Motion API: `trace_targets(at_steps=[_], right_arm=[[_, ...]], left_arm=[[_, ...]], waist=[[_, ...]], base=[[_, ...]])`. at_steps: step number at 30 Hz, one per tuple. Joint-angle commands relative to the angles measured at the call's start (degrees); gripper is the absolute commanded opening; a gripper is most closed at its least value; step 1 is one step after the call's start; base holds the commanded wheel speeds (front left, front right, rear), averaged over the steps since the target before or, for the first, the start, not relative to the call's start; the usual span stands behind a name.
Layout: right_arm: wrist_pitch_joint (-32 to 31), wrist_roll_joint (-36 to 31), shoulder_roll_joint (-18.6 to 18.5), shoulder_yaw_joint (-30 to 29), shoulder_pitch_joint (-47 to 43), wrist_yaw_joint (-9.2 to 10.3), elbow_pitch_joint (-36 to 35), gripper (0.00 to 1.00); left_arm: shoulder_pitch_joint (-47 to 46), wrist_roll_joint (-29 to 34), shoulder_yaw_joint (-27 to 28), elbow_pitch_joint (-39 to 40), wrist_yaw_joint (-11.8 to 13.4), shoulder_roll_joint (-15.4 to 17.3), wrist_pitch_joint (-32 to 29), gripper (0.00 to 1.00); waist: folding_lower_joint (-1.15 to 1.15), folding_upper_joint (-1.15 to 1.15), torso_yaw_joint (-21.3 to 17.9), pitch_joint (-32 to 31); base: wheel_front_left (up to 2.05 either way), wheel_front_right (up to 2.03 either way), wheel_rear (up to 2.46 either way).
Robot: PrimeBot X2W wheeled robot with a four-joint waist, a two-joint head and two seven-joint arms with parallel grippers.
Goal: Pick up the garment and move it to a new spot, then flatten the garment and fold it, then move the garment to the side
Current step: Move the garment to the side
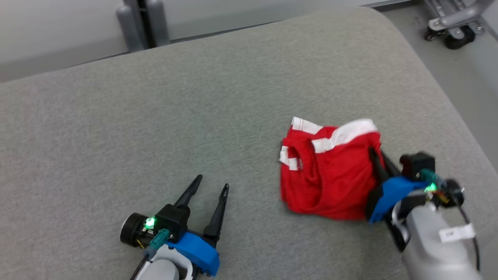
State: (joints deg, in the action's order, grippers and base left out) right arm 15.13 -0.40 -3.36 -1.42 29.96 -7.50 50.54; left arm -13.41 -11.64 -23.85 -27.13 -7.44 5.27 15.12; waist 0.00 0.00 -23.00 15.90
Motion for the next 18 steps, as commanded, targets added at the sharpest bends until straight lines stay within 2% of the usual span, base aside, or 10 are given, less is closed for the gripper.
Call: trace_targets(at_steps=[1, 5, 12, 15, 18], right_arm=[[0.0, -1.0, -1.0, -0.6, 2.1, 0.02, 0.1, 0.0], [-1.7, -6.8, -5.4, -4.2, 9.4, 0.03, 2.1, 0.0], [-9.0, -17.1, -17.2, -13.7, 17.8, 0.03, 4.4, 0.0], [-11.1, -20.8, -20.3, -18.8, 19.0, 0.03, 3.8, 0.0], [-12.4, -24.1, -21.1, -23.9, 19.7, 0.03, 2.4, 0.0]], left_arm=[[-1.4, -0.2, 0.0, 0.0, 0.0, 0.5, 0.0, 1.0], [-2.5, -0.2, 0.1, 0.2, -0.1, 1.5, 0.0, 1.0], [-4.2, -0.4, 0.9, 0.7, 0.1, 2.5, -0.1, 1.0], [-4.5, -0.3, 1.5, 0.9, 0.1, 2.6, -0.1, 1.0], [-4.4, -0.1, 2.1, 0.9, 0.1, 2.8, -0.3, 1.0]], waist=[[0.0, 0.0, 2.0, 1.8], [0.0, 0.0, 5.9, 4.8], [0.0, 0.0, 12.5, 9.4], [0.0, 0.0, 14.2, 10.6], [0.0, 0.0, 15.1, 11.3]], base=[[0.0, 0.0, 0.0], [0.0, 0.0, 0.0], [0.0, 0.0, 0.0], [0.0, 0.0, 0.0], [0.0, 0.0, 0.0]])
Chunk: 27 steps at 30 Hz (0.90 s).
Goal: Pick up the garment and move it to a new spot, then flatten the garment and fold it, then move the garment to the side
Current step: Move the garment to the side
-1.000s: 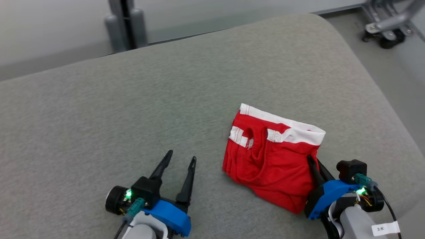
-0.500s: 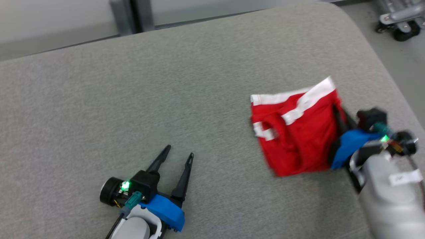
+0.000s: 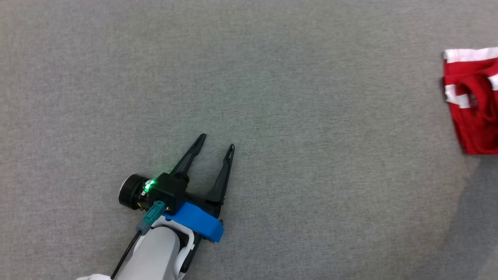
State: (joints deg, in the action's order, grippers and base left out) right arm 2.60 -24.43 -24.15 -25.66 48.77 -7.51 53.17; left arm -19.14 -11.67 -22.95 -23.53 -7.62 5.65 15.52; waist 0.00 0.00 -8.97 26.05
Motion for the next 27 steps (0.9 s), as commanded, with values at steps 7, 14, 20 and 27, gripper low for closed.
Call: trace_targets(at_steps=[7, 14, 20, 27], right_arm=[[6.1, -5.7, 5.3, -8.4, 2.8, 0.04, -5.2, 1.0], [12.4, -5.0, 14.6, -5.3, 3.5, 0.03, -6.2, 1.0], [12.6, 5.0, 20.3, 5.1, -4.4, 0.03, -14.4, 1.0], [12.6, 18.4, 21.2, 15.1, -17.2, 0.03, -19.7, 1.0]], left_arm=[[1.2, 0.1, 2.4, -3.7, 0.3, 2.2, -0.8, 1.0], [1.7, 0.4, 5.3, -2.8, 0.2, 0.8, -0.6, 1.0], [2.7, 1.2, 10.5, -2.3, 0.2, -0.6, -0.4, 1.0], [5.5, 1.9, 15.8, -2.7, 0.4, -1.7, -0.4, 1.0]], waist=[[0.0, 0.0, 1.1, 0.5], [0.0, 0.0, 1.1, -2.9], [0.0, 0.0, 2.7, -6.7], [0.0, 0.0, 5.2, -11.2]], base=[[0.0, 0.0, 0.0], [0.0, 0.0, 0.0], [0.0, 0.0, 0.0], [0.0, 0.0, 0.0]])
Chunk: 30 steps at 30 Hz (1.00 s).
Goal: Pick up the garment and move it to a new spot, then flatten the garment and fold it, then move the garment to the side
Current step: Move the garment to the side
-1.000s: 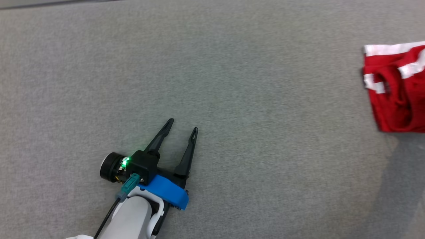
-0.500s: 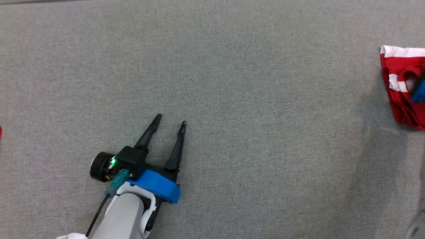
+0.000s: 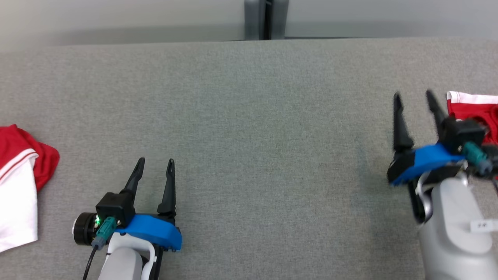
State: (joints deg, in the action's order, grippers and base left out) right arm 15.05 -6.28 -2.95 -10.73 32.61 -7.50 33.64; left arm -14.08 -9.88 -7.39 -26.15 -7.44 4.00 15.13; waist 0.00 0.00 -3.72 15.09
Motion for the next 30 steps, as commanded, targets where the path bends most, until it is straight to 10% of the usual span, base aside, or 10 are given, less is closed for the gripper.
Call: trace_targets(at_steps=[1, 30], right_arm=[[0.1, 2.1, 0.0, 1.4, -2.7, 0.02, -0.3, 1.0], [0.2, 12.1, 0.0, 9.4, -21.5, 0.02, -2.1, 1.0]], left_arm=[[0.9, 0.4, 0.7, -0.1, 0.2, -0.1, 0.0, 1.0], [12.6, -1.1, 4.5, 1.4, 2.3, -1.1, 0.0, 1.0]], waist=[[0.0, 0.0, 0.2, -0.8], [0.0, 0.0, 2.2, -13.7]], base=[[0.0, 0.0, 0.0], [0.0, 0.0, 0.0]])
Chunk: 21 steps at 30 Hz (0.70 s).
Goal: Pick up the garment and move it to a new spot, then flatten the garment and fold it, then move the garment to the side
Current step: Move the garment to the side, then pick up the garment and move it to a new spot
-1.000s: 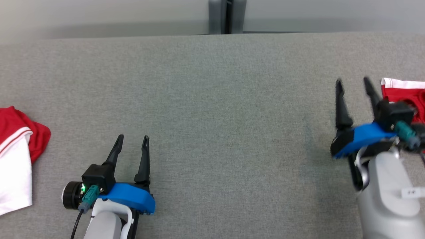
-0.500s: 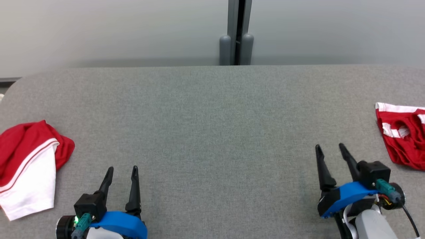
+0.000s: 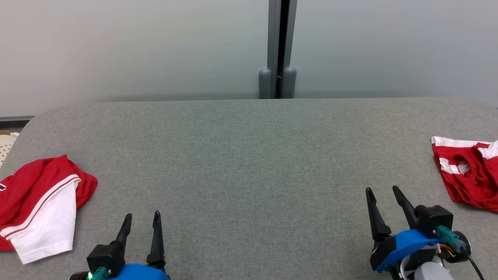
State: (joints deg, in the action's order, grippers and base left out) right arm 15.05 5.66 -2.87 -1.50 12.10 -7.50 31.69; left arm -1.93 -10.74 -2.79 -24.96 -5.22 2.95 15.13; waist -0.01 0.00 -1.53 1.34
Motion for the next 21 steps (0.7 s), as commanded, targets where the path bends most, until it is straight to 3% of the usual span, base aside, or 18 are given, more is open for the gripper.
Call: trace_targets(at_steps=[1, 9, 21], right_arm=[[0.2, 0.2, -0.1, 0.3, -1.1, 0.02, -0.2, 1.0], [0.2, -0.3, -0.1, 1.1, -0.6, 0.01, -0.1, 1.0], [0.2, -0.4, -0.1, 3.3, 0.5, 0.01, 0.7, 1.0]], left_arm=[[0.5, -0.2, -0.2, 0.3, 0.1, -0.1, 0.0, 1.0], [-1.3, -0.9, -0.7, 0.1, 0.4, 0.0, 0.0, 1.0], [-1.8, -1.7, 0.7, -1.3, 1.0, -0.1, 0.0, 1.0]], waist=[[0.01, 0.0, 0.1, 0.0], [0.01, 0.0, 2.9, 1.8], [0.01, 0.0, 20.2, 4.2]], base=[[0.0, 0.0, 0.0], [0.0, 0.0, 0.0], [0.0, 0.0, 0.0]])
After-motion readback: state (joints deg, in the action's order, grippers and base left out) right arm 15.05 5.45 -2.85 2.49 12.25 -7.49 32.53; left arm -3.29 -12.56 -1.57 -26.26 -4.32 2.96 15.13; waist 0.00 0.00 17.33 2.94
